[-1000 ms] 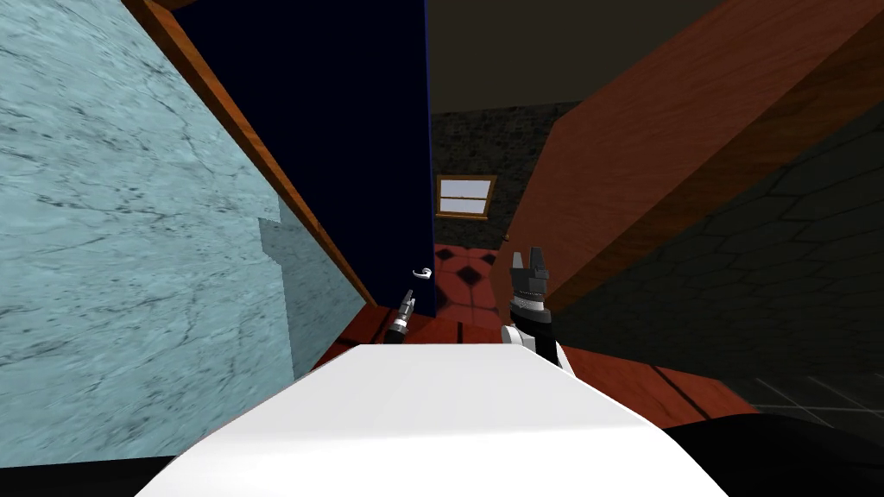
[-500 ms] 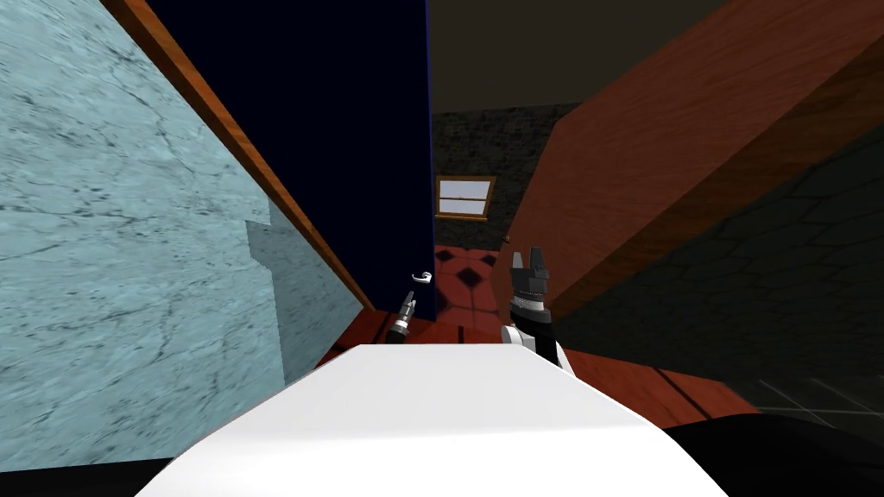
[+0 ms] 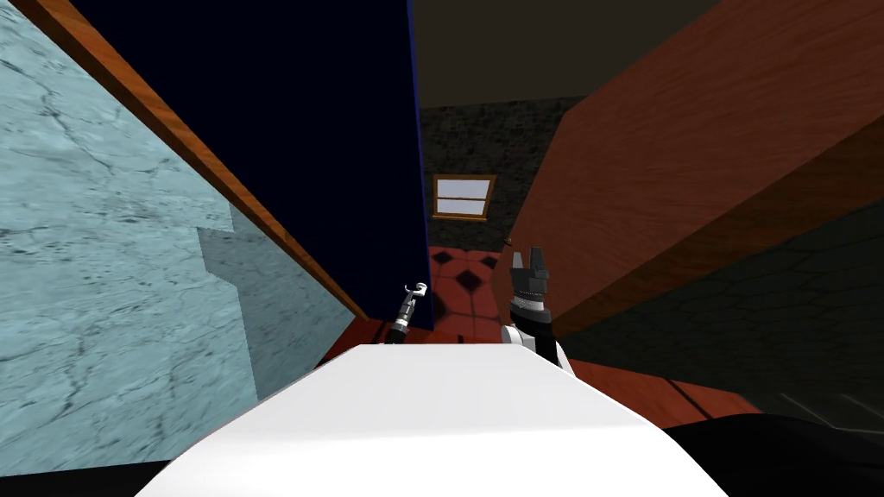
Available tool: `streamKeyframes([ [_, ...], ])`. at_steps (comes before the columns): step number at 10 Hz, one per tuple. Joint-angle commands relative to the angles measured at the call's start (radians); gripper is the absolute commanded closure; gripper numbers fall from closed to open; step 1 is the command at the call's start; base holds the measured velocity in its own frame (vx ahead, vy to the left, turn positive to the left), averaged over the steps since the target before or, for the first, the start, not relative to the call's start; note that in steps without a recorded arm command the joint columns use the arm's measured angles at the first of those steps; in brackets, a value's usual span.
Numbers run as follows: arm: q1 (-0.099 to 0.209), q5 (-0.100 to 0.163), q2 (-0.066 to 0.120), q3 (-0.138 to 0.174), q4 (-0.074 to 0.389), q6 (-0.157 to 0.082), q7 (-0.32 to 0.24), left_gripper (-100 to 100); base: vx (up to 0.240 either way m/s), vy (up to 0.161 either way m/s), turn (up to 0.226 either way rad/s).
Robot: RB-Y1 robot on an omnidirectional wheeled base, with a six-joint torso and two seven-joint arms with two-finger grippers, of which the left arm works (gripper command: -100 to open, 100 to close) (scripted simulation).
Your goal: Push the door open
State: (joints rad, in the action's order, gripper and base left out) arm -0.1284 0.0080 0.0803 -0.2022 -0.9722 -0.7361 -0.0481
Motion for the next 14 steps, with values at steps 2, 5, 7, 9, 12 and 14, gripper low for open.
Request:
streamKeyframes([
  [2,0.012,0.002,-0.009,0.008,0.016,-0.001,0.003,-100,0.196,-0.034,-0.028],
  [5,0.009,0.002,-0.007,0.006,0.011,0.000,0.002,100,0.014,-0.002,0.000],
  [7,0.009,0.002,-0.007,0.006,0.011,0.000,0.002,100,-0.007,0.003,-0.010],
  [9,0.009,0.002,-0.007,0.006,0.011,0.000,0.002,100,0.000,0.000,0.000],
  [12,0.017,0.013,0.001,0.034,0.018,0.002,0.011,100,0.130,-0.061,0.042],
  [14,0.021,0.021,0.005,0.053,0.022,0.002,0.017,100,0.158,-0.064,0.040],
])
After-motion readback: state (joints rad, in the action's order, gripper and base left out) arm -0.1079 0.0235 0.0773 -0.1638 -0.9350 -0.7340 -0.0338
